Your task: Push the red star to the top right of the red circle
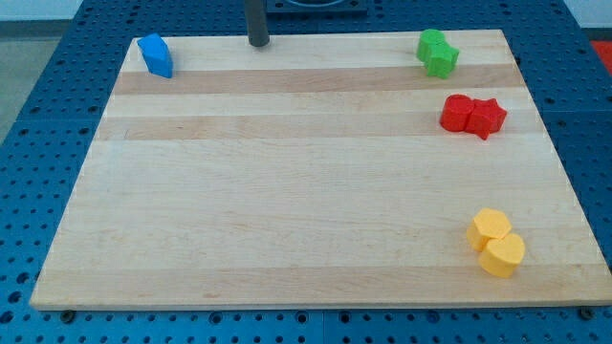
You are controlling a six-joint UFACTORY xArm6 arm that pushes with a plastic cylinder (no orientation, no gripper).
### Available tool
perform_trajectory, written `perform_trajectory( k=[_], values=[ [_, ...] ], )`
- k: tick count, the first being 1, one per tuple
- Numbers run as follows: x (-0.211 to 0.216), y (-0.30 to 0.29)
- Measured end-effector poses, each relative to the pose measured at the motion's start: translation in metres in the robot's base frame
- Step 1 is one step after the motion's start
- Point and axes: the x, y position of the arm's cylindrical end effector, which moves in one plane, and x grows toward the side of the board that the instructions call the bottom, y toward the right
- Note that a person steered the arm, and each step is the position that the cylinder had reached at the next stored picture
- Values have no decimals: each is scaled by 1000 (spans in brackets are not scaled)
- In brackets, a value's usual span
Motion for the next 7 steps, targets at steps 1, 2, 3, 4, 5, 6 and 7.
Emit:
perform_trajectory(
  k=[1, 2, 3, 4, 5, 6, 7],
  values=[
    [41, 37],
    [98, 87],
    [161, 137],
    [226, 180],
    [275, 237],
    [276, 278],
    [266, 300]
  ],
)
